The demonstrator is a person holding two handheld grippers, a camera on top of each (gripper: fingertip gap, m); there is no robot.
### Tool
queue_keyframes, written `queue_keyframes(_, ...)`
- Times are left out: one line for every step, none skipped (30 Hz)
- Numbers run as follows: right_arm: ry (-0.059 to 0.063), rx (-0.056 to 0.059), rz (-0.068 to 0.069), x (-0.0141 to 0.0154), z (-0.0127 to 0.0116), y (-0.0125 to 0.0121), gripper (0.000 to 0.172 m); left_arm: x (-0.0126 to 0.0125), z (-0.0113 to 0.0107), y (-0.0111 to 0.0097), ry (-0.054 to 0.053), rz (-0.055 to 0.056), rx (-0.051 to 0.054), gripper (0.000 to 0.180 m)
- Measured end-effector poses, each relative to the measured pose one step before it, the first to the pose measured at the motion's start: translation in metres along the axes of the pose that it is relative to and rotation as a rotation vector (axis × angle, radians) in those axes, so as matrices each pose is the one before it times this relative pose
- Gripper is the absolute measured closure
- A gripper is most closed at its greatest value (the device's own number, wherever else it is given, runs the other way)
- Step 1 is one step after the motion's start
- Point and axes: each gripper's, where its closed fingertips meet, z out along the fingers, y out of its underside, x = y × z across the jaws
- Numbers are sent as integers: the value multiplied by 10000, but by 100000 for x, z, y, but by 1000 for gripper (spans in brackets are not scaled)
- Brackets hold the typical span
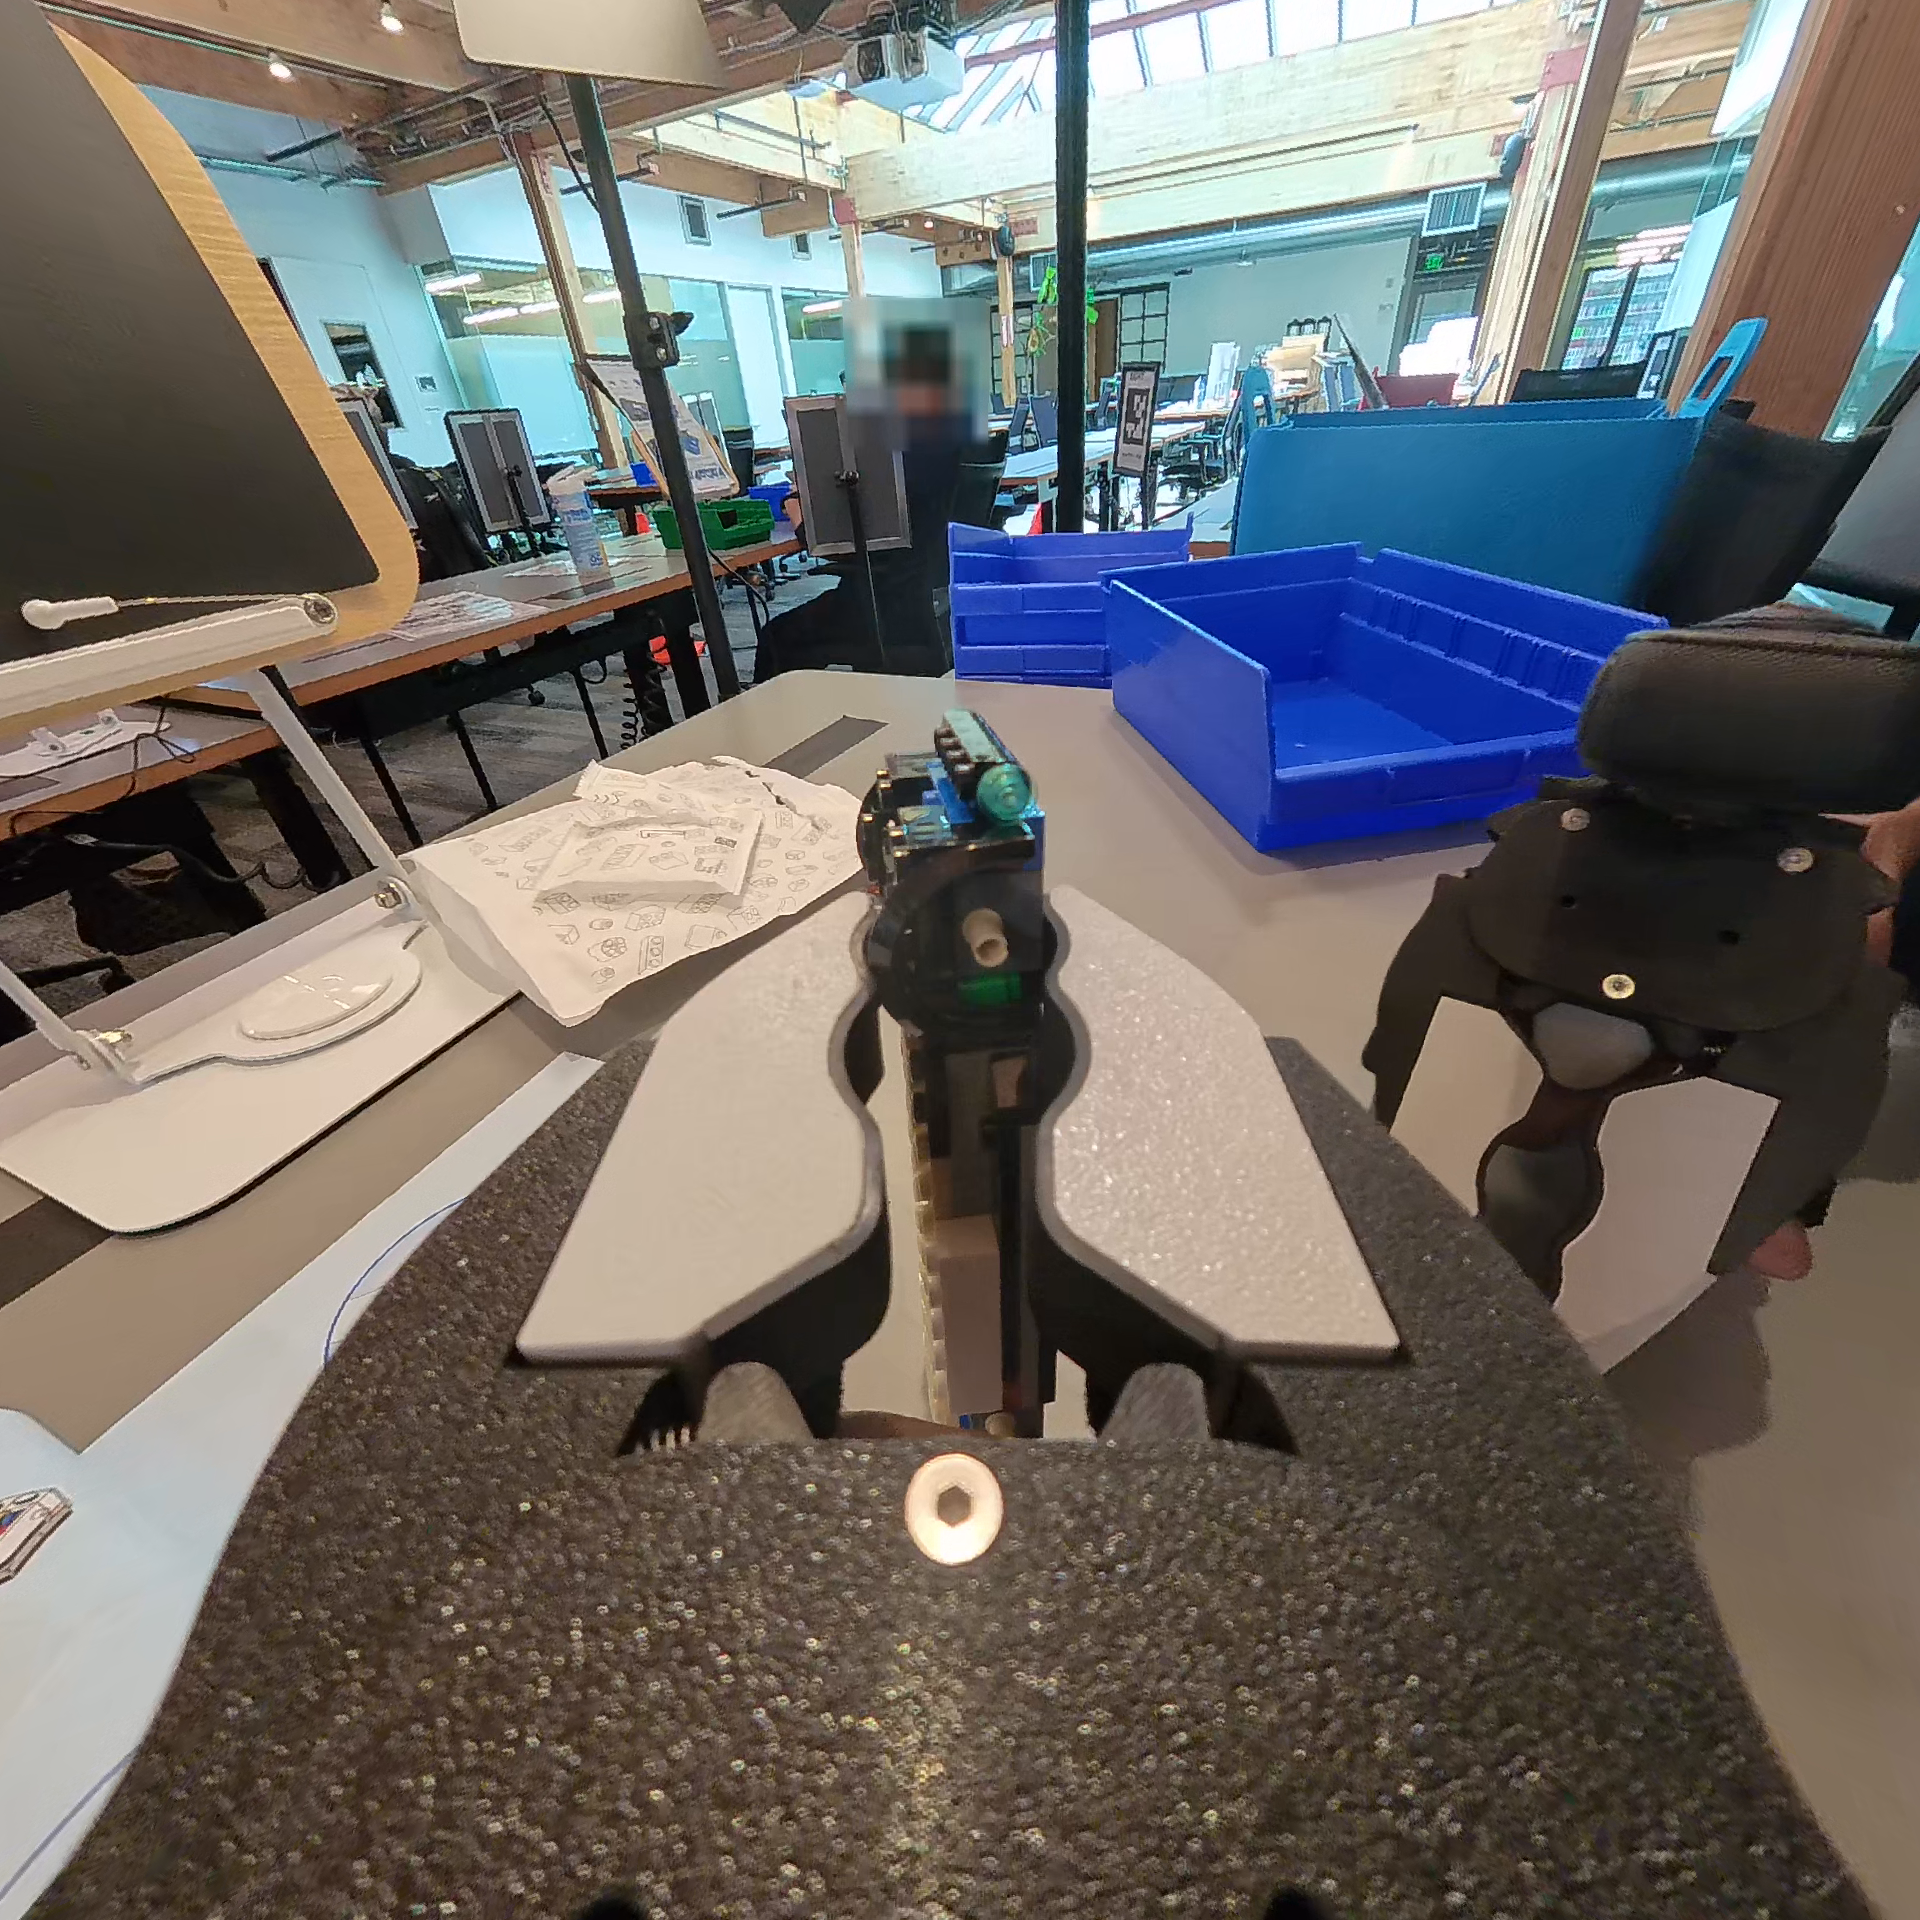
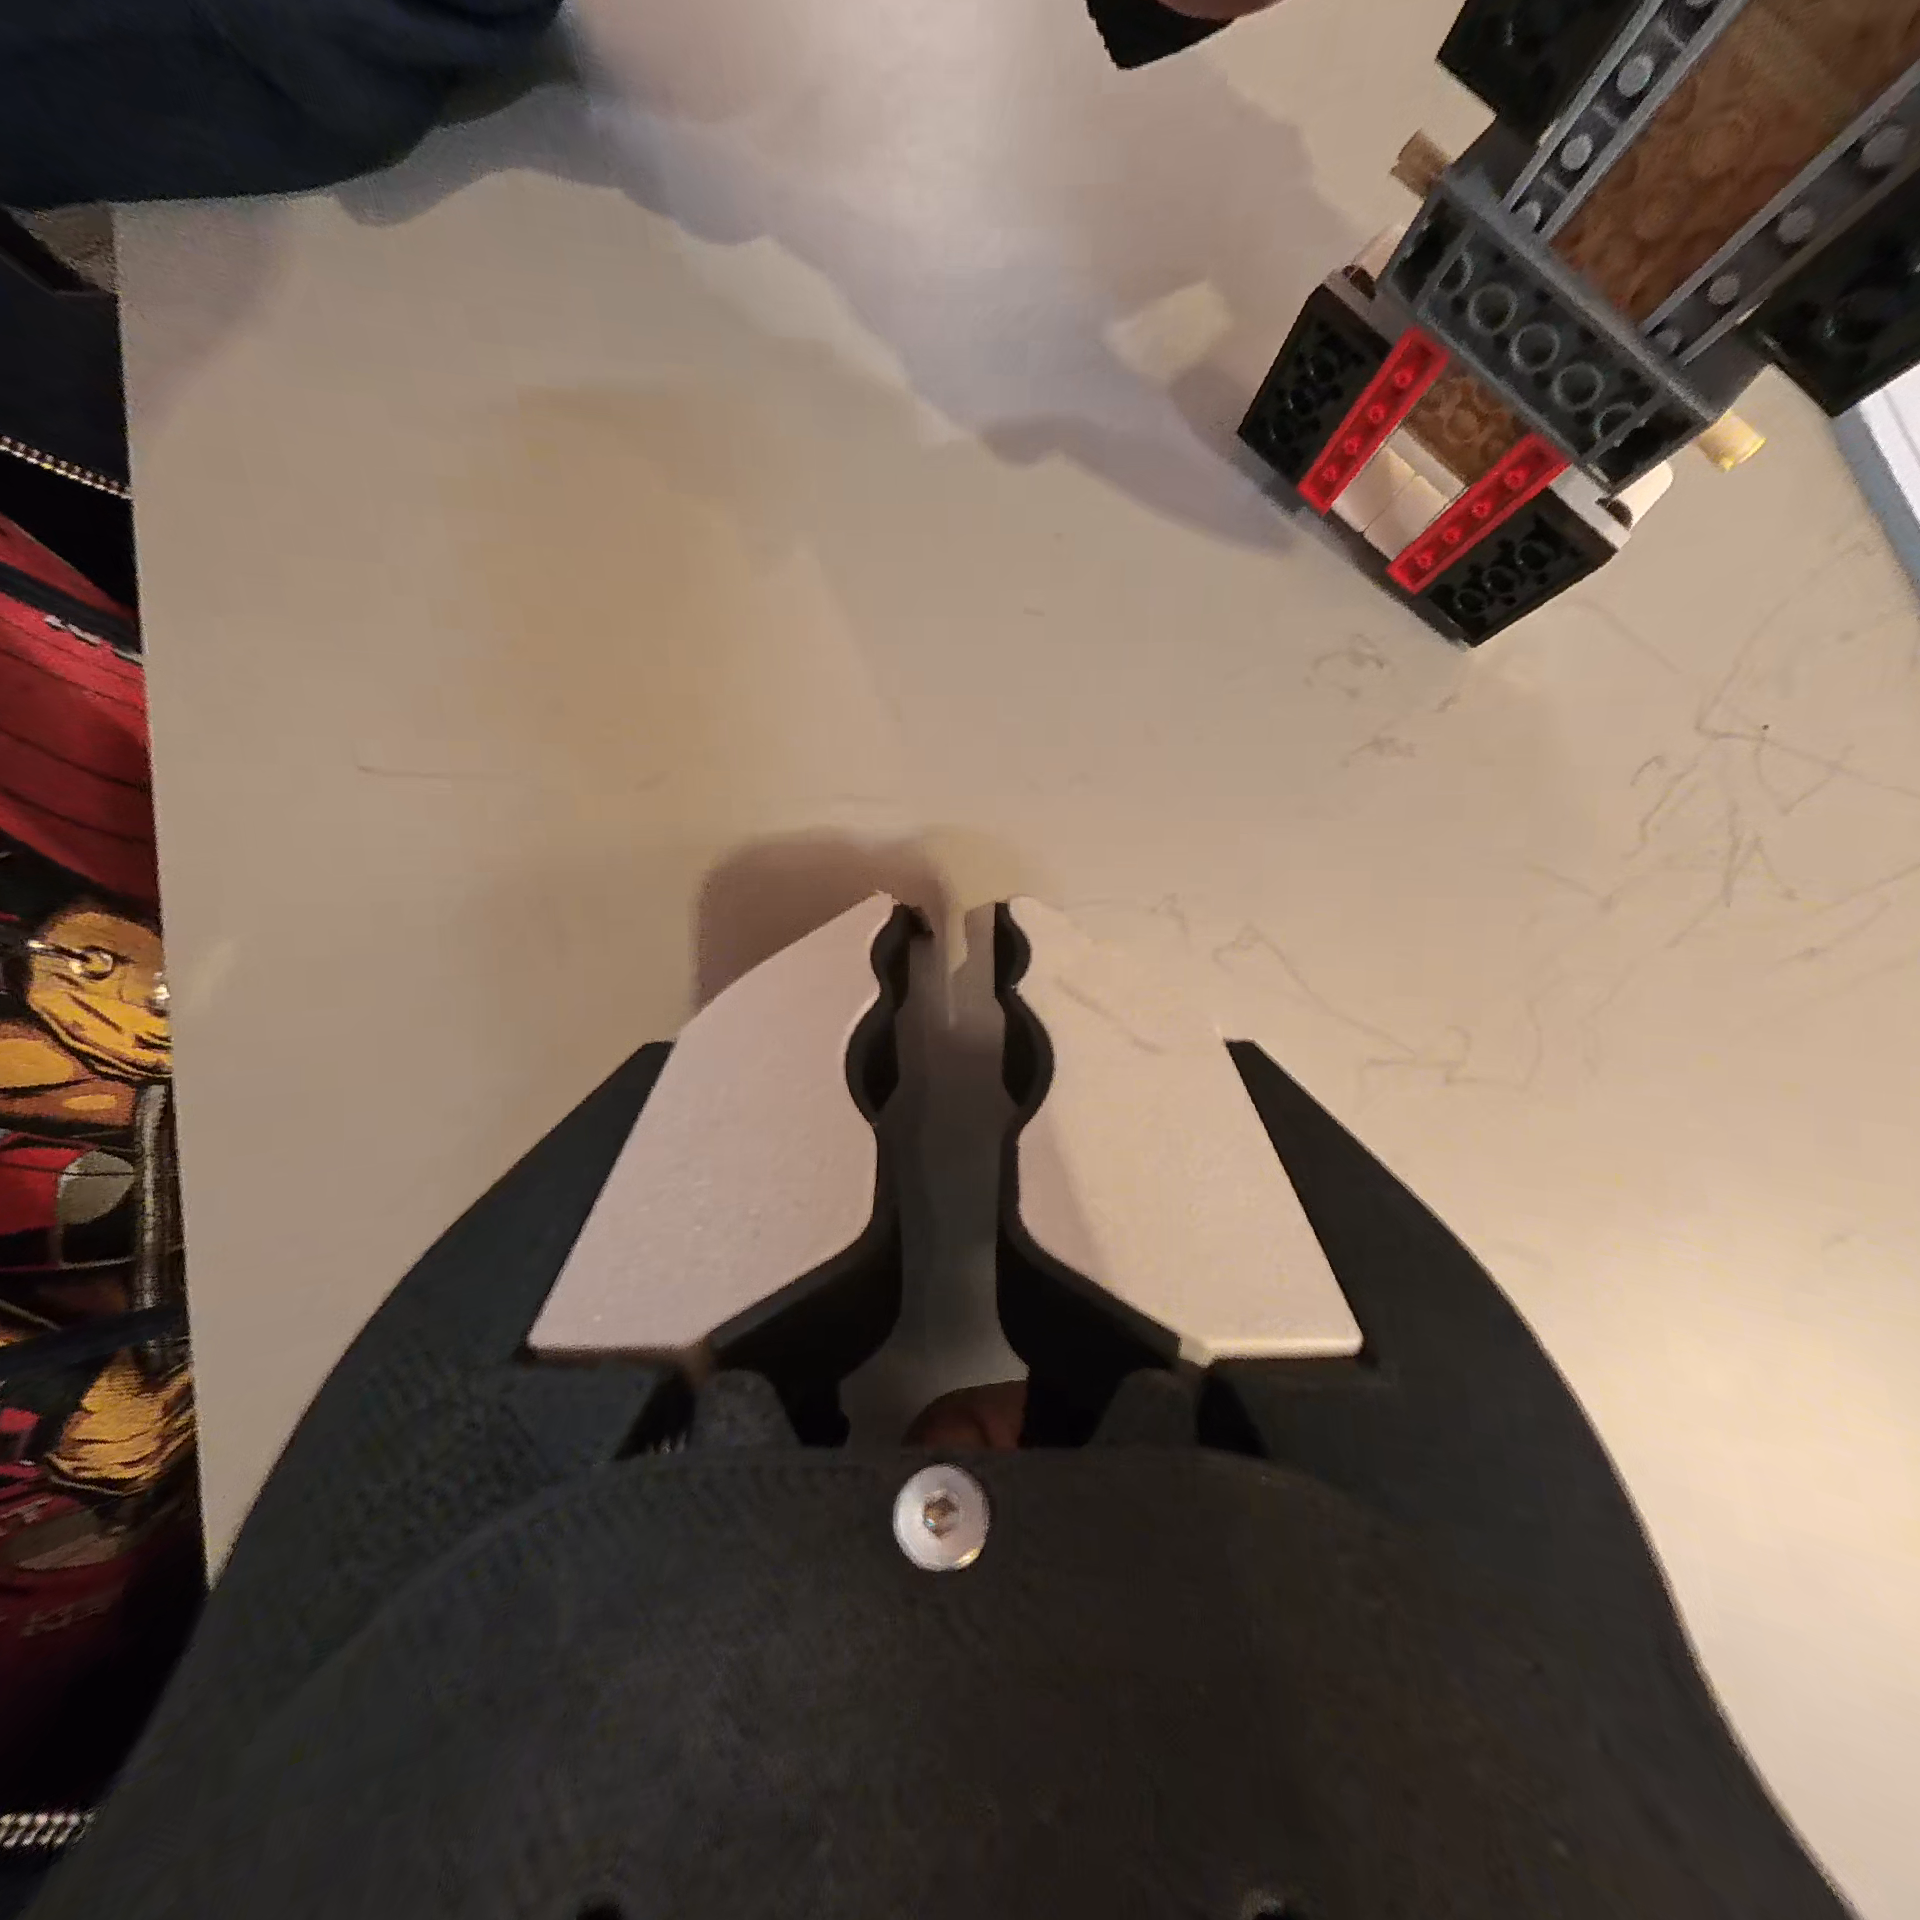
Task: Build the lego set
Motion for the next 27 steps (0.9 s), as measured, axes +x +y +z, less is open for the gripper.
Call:
queue_keyframes(120, 29, -63, -61, -44, 47, 157, -13, -1, -5, -4, -2, 4, 154)
queue_keyframes(95, -45, -84, -116, -7, 172, 157, -2, -2, -3, 1, -7, 3, 154)
queue_keyframes(86, -174, -117, -154, 59, 365, 157, -5, -1, 5, -3, -9, 4, 154)
queue_keyframes(98, -114, -143, -159, 76, 292, 157, -5, 9, -6, 0, -10, 6, 154)
queue_keyframes(55, 72, -98, -185, -3, -13, 158, 4, 4, -6, 1, -3, 5, 154)
queue_keyframes(-31, 41, -22, -212, -22, -13, 157, 23, 2, 4, 3, 6, 3, 154)
queue_keyframes(-31, -35, -5, -129, -7, 91, 157, 17, 11, -6, 3, 8, 4, 154)
queue_keyframes(18, 13, -39, 7, -30, 8, 157, 15, 10, -5, 0, 4, 3, 154)
queue_keyframes(28, -19, -103, 101, -41, 54, 157, 15, 3, 12, 5, 3, -2, 154)
queue_keyframes(40, -10, -152, 171, -54, 36, 157, 24, 11, -3, 8, -5, 9, 154)
queue_keyframes(14, 6, -182, 179, -20, 7, 156, 15, -2, -7, 0, -2, 5, 154)
queue_keyframes(-52, 45, -181, 115, 2, -47, 156, 5, 0, 6, 3, 12, -5, 154)
queue_keyframes(-130, 57, -161, 20, 41, -63, 155, 21, -2, -2, 1, 16, -8, 154)
queue_keyframes(-188, 48, -142, -34, 74, -45, 154, 10, -1, -2, 7, 10, -7, 154)
queue_keyframes(-238, 53, -143, -103, 68, -43, 154, 39, -7, -1, 17, 8, -8, 154)
queue_keyframes(-278, 77, -149, -139, 55, -70, 153, 18, -3, 2, 14, 12, -10, 154)
queue_keyframes(-277, 75, -140, -106, 49, -46, 152, 2, -12, 6, 6, 13, -5, 154)
queue_keyframes(-203, 69, -87, 45, 42, -27, 151, 3, -5, 2, 9, 0, -1, 154)
queue_keyframes(-173, 35, 1, 120, 25, 14, 150, -13, -9, -3, 6, -9, 5, 154)
queue_keyframes(-182, -10, 40, 82, 13, 30, 150, -20, -7, 3, 0, -8, 7, 154)
queue_keyframes(-187, -23, -1, 18, 16, 35, 150, -31, -13, -5, -2, -12, 6, 154)
queue_keyframes(-162, -24, -48, -37, 9, 21, 151, -30, -16, 6, 1, -18, 6, 154)
queue_keyframes(-167, -45, -56, -104, 14, 8, 153, -28, -14, -9, 4, -17, 10, 154)
queue_keyframes(-127, -59, -65, -117, 29, -2, 156, -16, -20, 1, 4, -15, 9, 154)
queue_keyframes(-27, -49, -69, -19, 41, -37, 158, -20, -1, 0, 5, -18, 10, 154)
queue_keyframes(35, -36, -53, 58, 63, -53, 161, -18, -16, -4, 2, -16, 13, 154)
queue_keyframes(29, -37, -43, 15, 61, -52, 164, -24, -2, 3, -4, -9, 15, 154)
